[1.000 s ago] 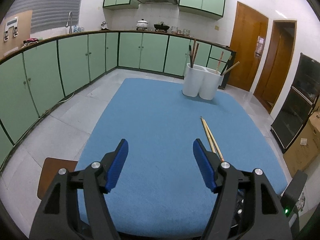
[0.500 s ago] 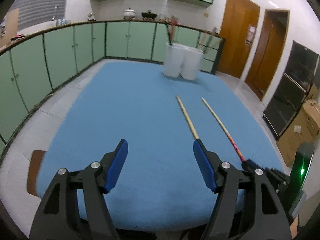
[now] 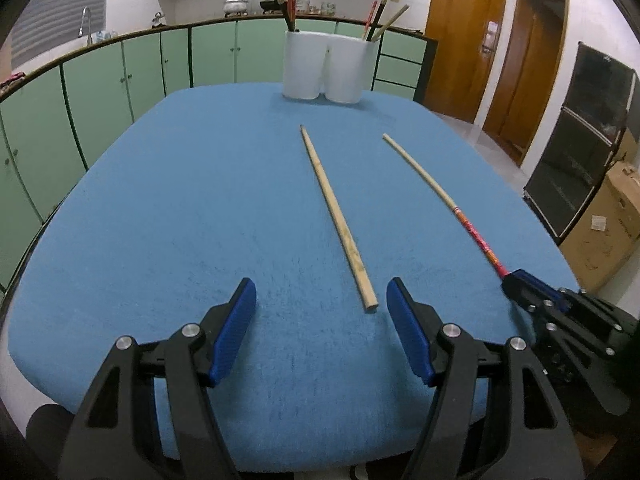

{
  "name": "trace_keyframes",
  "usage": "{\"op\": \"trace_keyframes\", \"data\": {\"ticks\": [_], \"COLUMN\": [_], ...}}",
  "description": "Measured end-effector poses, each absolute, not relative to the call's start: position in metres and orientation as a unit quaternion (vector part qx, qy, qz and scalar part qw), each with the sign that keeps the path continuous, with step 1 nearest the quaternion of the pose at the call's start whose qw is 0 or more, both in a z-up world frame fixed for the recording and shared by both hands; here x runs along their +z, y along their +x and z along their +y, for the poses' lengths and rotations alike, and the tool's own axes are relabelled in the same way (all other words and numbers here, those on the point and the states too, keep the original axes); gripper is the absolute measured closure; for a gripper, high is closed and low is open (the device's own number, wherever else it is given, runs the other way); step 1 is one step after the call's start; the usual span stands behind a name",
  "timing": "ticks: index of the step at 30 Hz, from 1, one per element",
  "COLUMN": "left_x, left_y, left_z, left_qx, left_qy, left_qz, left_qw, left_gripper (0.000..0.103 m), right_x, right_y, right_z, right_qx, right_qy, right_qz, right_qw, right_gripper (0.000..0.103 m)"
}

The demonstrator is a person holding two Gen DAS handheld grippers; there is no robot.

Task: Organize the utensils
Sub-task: 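Grasp the red-patterned chopstick with the right tool, then grasp the plain wooden chopstick with the left tool while the right tool holds the red-patterned one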

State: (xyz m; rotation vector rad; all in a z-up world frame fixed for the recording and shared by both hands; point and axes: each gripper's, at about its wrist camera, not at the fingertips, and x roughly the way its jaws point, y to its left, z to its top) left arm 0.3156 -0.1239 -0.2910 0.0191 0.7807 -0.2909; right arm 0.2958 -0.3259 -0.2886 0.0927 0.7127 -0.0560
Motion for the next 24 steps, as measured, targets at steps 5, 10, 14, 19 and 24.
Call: {"op": "trace_keyframes", "data": {"ticks": [5, 10, 14, 19, 24], "left_x": [-0.296, -0.296, -0.295, -0.294, -0.293], "left_y": [0.315, 0.312, 0.311, 0.304, 0.31], "left_z": [-0.127, -0.123, -0.116, -0.115, -0.117], "left_qx": [-0.131, -0.135, -0.137, -0.145, -0.142], "left_qy": [0.017, 0.004, -0.007, -0.004, 0.015], "left_qz": [0.373, 0.362, 0.359, 0.359, 0.36], "left_qw": [0.918, 0.922, 0.923, 0.922, 0.922], "left_gripper": [0.038, 0.077, 0.096, 0.096, 0.072], "right_x": [-0.289, -0.29, -0.289, -0.288, -0.289], "right_y": [0.297, 0.298, 0.298, 0.293, 0.29], "right_z": [-0.327, -0.321, -0.313, -0.311, -0.315], "right_qx": [-0.024, -0.018, -0.007, -0.003, -0.009], "right_qy": [0.046, 0.031, 0.019, 0.017, 0.032], "right_qz": [0.346, 0.341, 0.337, 0.336, 0.342], "right_qw": [0.937, 0.939, 0.941, 0.942, 0.939], "right_gripper": [0.095, 0.094, 0.096, 0.096, 0.092]}}
